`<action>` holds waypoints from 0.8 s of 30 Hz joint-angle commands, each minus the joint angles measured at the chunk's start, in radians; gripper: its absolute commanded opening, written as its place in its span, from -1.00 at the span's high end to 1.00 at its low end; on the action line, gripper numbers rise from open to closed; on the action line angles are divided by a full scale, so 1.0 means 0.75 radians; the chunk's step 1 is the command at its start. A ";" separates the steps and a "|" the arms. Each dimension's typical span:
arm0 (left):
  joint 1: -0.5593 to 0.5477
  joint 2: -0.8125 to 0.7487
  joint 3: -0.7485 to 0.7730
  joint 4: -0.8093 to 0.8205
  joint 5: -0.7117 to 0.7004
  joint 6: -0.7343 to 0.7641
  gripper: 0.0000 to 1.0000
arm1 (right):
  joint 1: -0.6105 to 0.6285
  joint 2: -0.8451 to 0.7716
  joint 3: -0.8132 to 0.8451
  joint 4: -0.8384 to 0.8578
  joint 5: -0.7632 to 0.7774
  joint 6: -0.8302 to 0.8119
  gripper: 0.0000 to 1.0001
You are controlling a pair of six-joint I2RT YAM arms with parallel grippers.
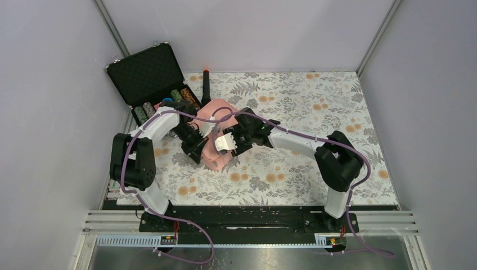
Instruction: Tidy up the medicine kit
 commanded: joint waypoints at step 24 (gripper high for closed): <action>-0.146 0.273 0.405 0.182 -0.038 -0.222 1.00 | 0.092 0.146 0.255 -0.468 0.252 1.200 1.00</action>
